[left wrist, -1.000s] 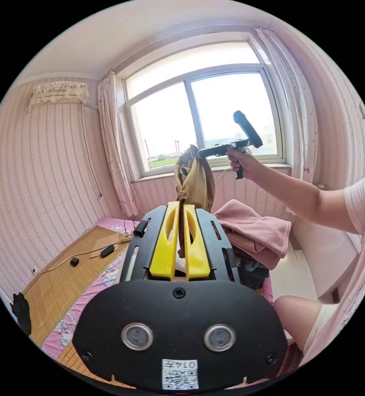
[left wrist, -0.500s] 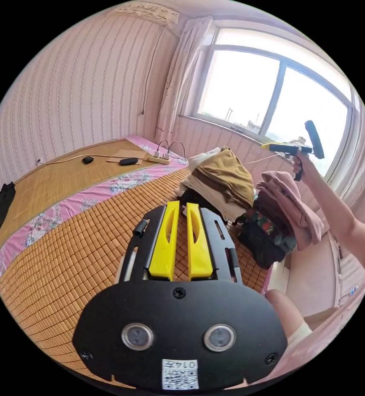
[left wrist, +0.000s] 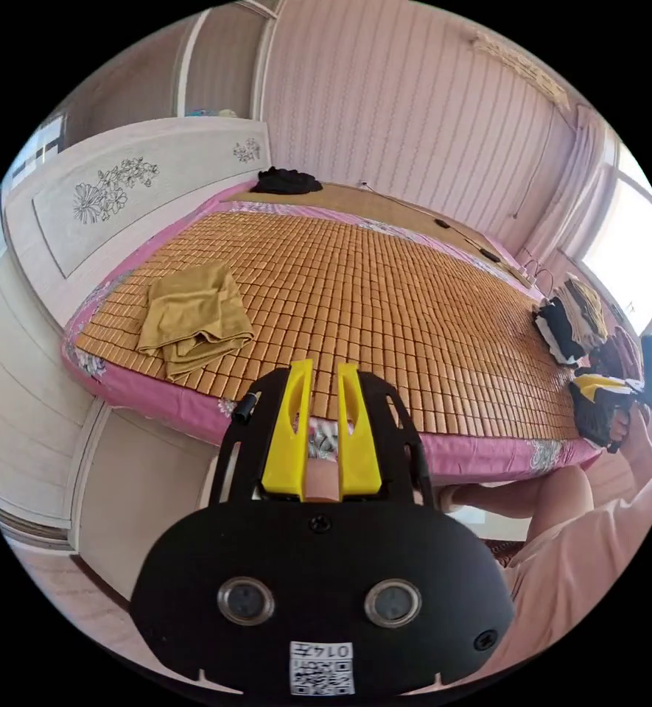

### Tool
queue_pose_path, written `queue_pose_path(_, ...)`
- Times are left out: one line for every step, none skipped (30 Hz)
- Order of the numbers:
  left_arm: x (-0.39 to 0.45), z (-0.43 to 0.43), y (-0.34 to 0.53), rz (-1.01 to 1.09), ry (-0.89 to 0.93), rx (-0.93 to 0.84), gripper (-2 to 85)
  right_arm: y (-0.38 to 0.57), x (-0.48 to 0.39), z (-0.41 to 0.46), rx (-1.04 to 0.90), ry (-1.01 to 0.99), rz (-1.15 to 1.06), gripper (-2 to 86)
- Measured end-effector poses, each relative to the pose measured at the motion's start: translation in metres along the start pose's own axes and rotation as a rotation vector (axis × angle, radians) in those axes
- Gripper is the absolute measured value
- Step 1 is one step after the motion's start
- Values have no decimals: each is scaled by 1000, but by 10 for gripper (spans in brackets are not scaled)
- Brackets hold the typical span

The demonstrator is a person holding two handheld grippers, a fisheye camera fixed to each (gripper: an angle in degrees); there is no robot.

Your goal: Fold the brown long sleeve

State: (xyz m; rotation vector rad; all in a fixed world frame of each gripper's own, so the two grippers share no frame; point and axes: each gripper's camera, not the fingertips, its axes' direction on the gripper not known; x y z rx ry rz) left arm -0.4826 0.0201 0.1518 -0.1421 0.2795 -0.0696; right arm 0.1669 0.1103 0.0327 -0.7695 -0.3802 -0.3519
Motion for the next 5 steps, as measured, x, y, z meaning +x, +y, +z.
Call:
queue_pose_path(-28, -3, 4, -54, 6, 21, 68, -13, -10, 14, -17, -39, -34, 134)
queue_pose_path(-41, -4, 5, -75, 4, 27, 68, -39, -32, 41, -54, -93, -114, 137)
queue_pose_path(-66, -5, 7, -116, -11, 35, 69, -66, -55, 68, -103, -108, -191, 136)
queue_pose_path(-90, -4, 7, -155, -29, 41, 68, -79, -67, 81, -126, -107, -232, 136)
queue_pose_path(-101, -3, 7, -172, -39, 42, 68, -105, -89, 106, -157, -98, -306, 130)
